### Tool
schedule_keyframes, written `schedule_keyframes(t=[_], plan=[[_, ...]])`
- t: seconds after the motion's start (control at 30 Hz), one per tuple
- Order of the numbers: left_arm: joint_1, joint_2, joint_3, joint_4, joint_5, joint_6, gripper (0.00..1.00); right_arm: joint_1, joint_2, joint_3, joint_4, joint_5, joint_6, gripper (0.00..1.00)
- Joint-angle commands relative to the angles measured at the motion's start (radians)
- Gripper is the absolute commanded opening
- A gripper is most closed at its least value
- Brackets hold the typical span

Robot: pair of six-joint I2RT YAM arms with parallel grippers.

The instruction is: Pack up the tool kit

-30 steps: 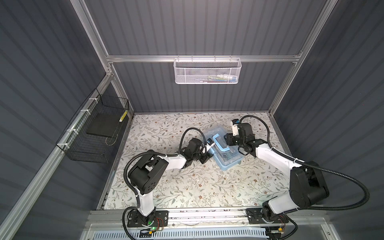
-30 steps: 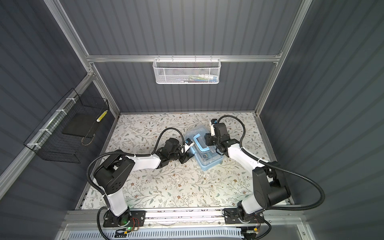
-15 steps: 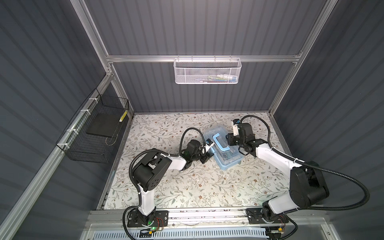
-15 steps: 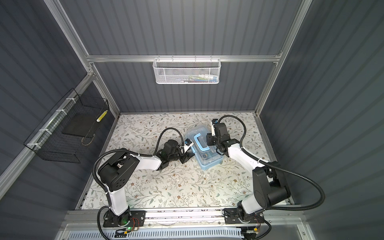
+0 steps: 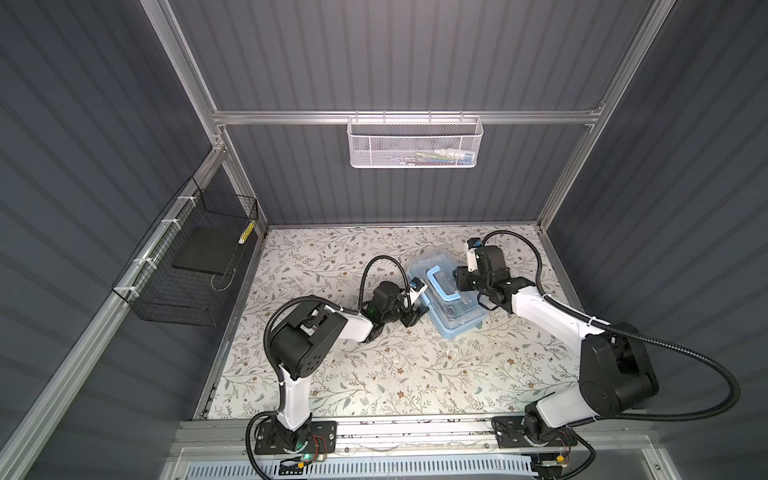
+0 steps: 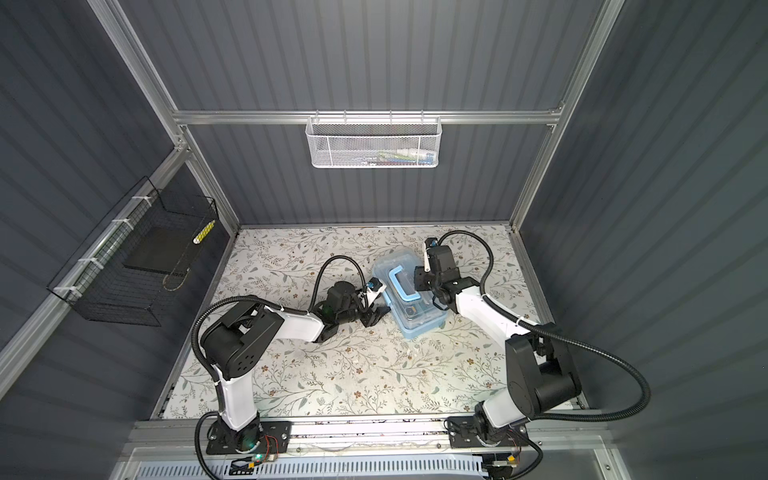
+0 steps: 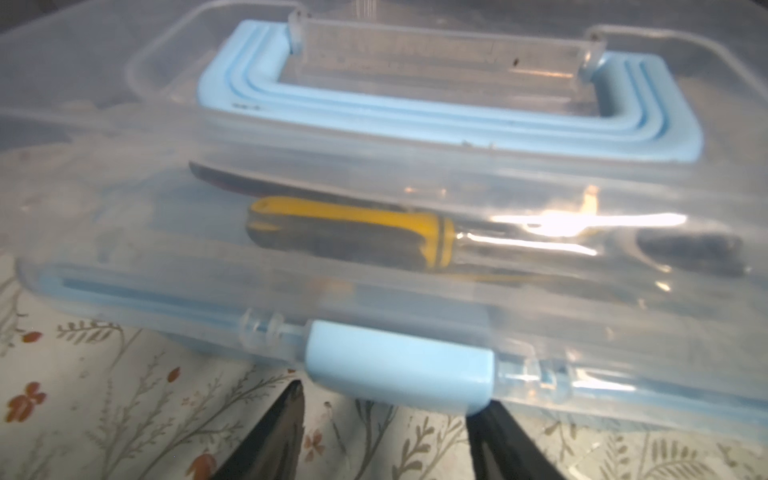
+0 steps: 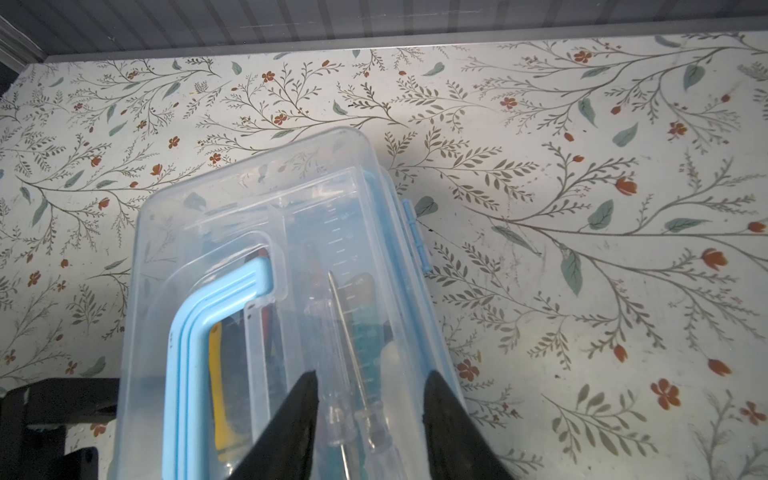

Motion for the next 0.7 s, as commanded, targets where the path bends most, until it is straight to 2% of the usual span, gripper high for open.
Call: schedule_keyframes(t=[0.0,0.07,0.3,0.5,0.67], plan=[[-0.008,-0.070,-0.009,0.058,-0.032,0.008,0.79,0.054,0.041,-0.060,-0.261,-0.137,0.064,0.47],[-0.008,-0.099,-0.023,0.029,-0.066,0.021,0.89,0.053,0.035,-0.057,-0.263,-0.125,0.073,0.47],[-0.008,-0.218,-0.099,-0.053,-0.148,0.069,1.00,0.054,0.014,-0.040,-0.260,-0.103,0.094,0.56],[-0.007,-0.328,-0.152,-0.145,-0.306,0.066,1.00,0.052,-0.036,-0.014,-0.263,-0.071,0.094,0.67],[0.001,-0.397,-0.170,-0.201,-0.477,0.004,1.00,0.051,-0.093,0.017,-0.278,-0.015,0.092,0.81]])
